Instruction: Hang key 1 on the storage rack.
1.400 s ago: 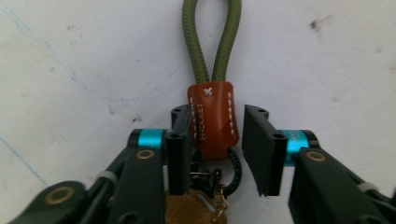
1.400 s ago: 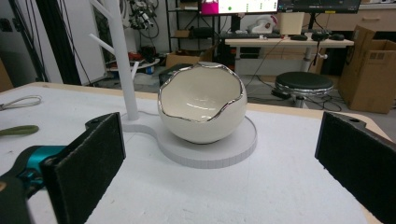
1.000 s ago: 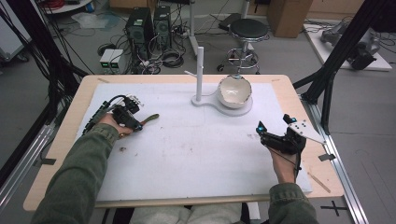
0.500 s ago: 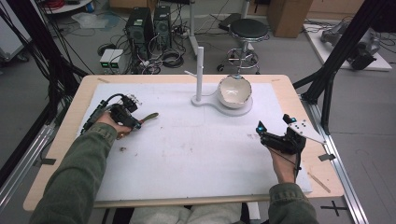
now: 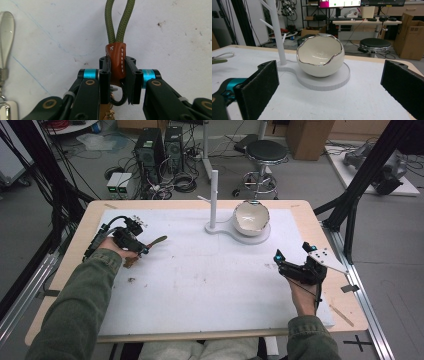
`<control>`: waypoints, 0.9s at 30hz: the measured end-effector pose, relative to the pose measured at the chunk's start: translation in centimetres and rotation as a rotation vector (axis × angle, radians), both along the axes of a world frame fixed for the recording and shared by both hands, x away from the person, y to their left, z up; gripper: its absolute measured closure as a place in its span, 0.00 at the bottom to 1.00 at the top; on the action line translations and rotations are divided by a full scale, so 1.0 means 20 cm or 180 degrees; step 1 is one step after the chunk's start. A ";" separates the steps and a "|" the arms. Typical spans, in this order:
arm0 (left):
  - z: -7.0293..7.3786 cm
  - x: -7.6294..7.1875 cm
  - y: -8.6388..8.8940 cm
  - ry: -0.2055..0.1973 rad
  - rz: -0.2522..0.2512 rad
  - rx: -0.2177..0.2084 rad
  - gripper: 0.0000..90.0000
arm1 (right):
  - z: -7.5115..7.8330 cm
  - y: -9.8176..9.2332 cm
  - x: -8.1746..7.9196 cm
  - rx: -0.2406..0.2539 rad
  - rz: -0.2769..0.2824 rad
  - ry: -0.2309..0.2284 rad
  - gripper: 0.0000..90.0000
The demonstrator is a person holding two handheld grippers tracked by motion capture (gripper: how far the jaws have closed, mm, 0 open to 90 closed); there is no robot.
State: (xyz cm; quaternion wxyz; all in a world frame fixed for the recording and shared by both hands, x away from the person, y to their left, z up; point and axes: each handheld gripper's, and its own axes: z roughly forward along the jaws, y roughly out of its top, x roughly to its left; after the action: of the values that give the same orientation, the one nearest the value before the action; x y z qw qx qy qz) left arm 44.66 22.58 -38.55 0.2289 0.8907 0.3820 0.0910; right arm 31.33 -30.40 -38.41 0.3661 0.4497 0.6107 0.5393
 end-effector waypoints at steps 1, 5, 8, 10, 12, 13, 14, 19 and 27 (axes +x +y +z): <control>0.01 0.00 0.00 -0.0017 0.0006 0.0004 0.85 | 0.00 0.00 0.00 0.0003 0.0000 0.0000 0.01; 0.05 0.01 0.02 -0.0032 0.0070 -0.0127 0.85 | 0.00 0.00 0.00 0.0007 0.0000 0.0002 0.01; 0.06 0.03 0.02 -0.0015 0.0131 -0.0083 0.85 | 0.00 0.00 0.00 0.0003 0.0002 0.0000 0.01; 0.11 0.04 0.03 -0.0028 0.0145 -0.0128 0.85 | 0.00 0.01 0.00 0.0000 0.0011 0.0005 0.01; 0.12 0.04 0.02 -0.0054 0.0156 -0.0144 0.85 | 0.00 0.01 0.00 0.0000 0.0009 0.0004 0.01; 0.15 0.05 0.02 -0.0091 0.0152 -0.0157 0.85 | 0.00 0.00 0.00 0.0004 0.0008 0.0012 0.01; 0.17 0.05 0.02 -0.0104 0.0151 -0.0189 0.84 | 0.00 0.00 0.00 0.0007 0.0007 0.0003 0.01; 0.23 0.07 0.00 -0.0157 0.0153 -0.0226 0.84 | 0.00 0.00 0.00 0.0013 0.0002 0.0006 0.01; 0.26 0.09 0.04 -0.0172 0.0291 -0.0433 0.84 | 0.00 0.00 0.00 0.0019 0.0004 0.0010 0.01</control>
State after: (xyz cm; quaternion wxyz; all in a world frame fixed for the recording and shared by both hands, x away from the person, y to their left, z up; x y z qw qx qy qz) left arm 46.42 23.40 -33.42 0.2947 0.8520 0.4213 0.0992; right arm 31.36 -30.44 -38.44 0.3634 0.4513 0.6099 0.5406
